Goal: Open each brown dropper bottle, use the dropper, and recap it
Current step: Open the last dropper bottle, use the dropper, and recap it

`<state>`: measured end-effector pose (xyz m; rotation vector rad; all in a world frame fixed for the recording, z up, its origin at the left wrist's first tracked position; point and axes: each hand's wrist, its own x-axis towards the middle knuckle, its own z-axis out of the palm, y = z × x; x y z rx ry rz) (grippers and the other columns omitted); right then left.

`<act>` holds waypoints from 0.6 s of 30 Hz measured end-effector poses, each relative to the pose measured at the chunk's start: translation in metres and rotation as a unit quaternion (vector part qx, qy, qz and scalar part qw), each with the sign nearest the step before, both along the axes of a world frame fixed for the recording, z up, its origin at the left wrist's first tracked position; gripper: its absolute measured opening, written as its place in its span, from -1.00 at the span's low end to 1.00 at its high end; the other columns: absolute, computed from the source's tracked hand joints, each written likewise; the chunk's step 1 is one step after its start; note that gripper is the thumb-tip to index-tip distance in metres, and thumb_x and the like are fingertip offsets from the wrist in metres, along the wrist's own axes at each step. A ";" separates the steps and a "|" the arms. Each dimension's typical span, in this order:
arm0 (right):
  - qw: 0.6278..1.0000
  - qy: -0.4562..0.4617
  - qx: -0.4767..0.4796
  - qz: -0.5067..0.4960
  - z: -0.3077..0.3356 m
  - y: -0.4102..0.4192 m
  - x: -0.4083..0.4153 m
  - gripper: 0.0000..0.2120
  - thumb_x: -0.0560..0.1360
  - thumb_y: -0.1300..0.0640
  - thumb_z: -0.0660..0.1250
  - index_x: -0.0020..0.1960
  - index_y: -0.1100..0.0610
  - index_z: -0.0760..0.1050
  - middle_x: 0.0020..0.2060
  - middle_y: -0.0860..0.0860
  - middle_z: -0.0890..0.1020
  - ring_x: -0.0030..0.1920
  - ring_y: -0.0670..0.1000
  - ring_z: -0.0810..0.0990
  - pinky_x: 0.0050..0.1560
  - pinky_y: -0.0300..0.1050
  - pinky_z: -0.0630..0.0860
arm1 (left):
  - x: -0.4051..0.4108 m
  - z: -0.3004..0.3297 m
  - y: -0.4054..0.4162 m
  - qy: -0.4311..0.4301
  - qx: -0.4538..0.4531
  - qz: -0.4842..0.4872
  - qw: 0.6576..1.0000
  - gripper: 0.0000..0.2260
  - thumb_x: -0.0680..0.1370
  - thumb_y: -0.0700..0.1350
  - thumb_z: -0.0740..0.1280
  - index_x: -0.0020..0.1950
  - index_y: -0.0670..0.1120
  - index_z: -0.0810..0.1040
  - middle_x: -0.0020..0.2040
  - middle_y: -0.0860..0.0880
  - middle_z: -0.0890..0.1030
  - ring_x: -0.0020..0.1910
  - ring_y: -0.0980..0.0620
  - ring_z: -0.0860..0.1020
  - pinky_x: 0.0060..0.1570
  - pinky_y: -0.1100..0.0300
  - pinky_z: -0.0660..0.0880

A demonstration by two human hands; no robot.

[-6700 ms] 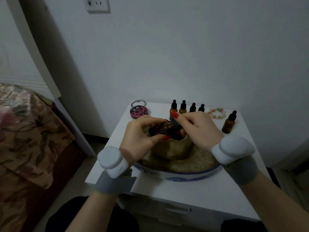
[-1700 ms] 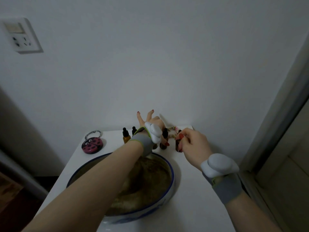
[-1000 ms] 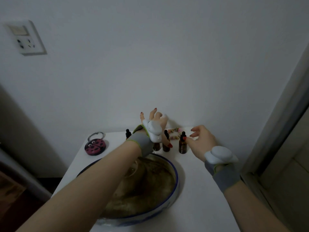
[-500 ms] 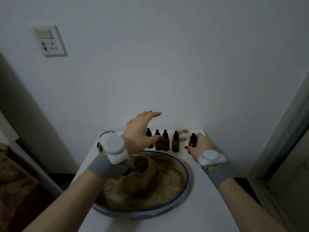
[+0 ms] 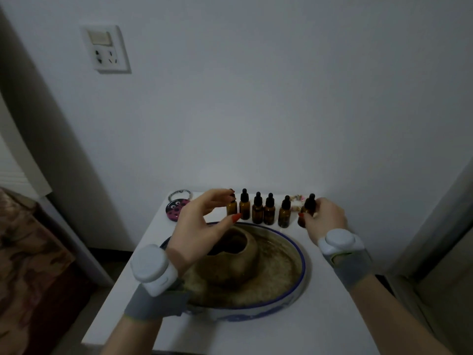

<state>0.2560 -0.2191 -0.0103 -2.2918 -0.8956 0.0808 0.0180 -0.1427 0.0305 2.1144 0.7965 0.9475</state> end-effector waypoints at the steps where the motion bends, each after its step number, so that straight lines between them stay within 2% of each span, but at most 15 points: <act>1: 0.999 -0.008 0.040 0.005 0.005 0.000 -0.004 -0.85 0.51 0.15 0.34 0.00 0.23 0.54 -0.11 0.18 0.64 -0.11 0.21 0.58 -0.22 -0.10 0.39 | -0.003 -0.002 0.000 -0.003 -0.008 0.002 1.000 -0.62 0.46 -0.09 0.45 0.27 0.02 0.52 0.10 0.19 0.61 0.11 0.29 0.55 0.15 0.42 0.42; 4: 0.985 0.033 0.158 0.067 0.020 -0.004 -0.018 -0.88 0.43 0.19 0.43 -0.05 0.11 0.56 -0.24 0.03 0.63 -0.27 0.01 0.56 -0.21 -0.15 0.46 | -0.008 -0.008 0.003 -0.015 -0.029 0.003 0.999 -0.61 0.45 -0.10 0.46 0.26 -0.01 0.52 0.09 0.13 0.63 0.10 0.24 0.57 0.12 0.43 0.45; 7: 0.956 0.109 0.221 0.159 0.032 -0.008 -0.036 -0.84 0.39 0.20 0.49 -0.07 0.07 0.58 -0.28 -0.06 0.63 -0.32 -0.16 0.55 -0.31 -0.34 0.50 | -0.011 -0.013 0.002 -0.029 -0.041 -0.009 0.999 -0.60 0.43 -0.13 0.48 0.25 -0.05 0.54 0.09 0.08 0.65 0.10 0.21 0.59 0.17 0.35 0.48; 11: 0.928 0.163 0.224 0.248 0.037 -0.008 -0.060 -0.80 0.39 0.21 0.50 -0.04 0.02 0.58 -0.23 -0.07 0.65 -0.23 -0.02 0.60 -0.17 -0.18 0.59 | -0.010 -0.020 -0.002 -0.038 -0.044 -0.023 0.998 -0.60 0.39 -0.15 0.52 0.21 0.02 0.56 0.06 0.11 0.65 0.10 0.23 0.59 0.19 0.26 0.51; 15: 0.912 0.165 0.214 0.309 0.034 -0.005 -0.079 -0.70 0.39 0.20 0.51 0.10 0.11 0.58 -0.13 0.00 0.67 -0.16 0.02 0.61 -0.14 -0.18 0.59 | -0.008 -0.024 -0.007 -0.030 -0.050 -0.029 0.998 -0.59 0.37 -0.12 0.53 0.21 -0.03 0.58 0.07 0.08 0.65 0.10 0.19 0.60 0.19 0.15 0.54; 18: 0.904 0.161 0.212 0.335 0.032 -0.004 -0.086 -0.65 0.38 0.18 0.51 0.14 0.10 0.55 -0.11 -0.01 0.66 -0.16 -0.01 0.61 -0.16 -0.18 0.59 | -0.006 -0.025 -0.009 -0.024 -0.035 -0.030 0.999 -0.63 0.38 -0.10 0.53 0.16 -0.01 0.59 0.05 0.09 0.65 0.07 0.20 0.60 0.15 0.18 0.55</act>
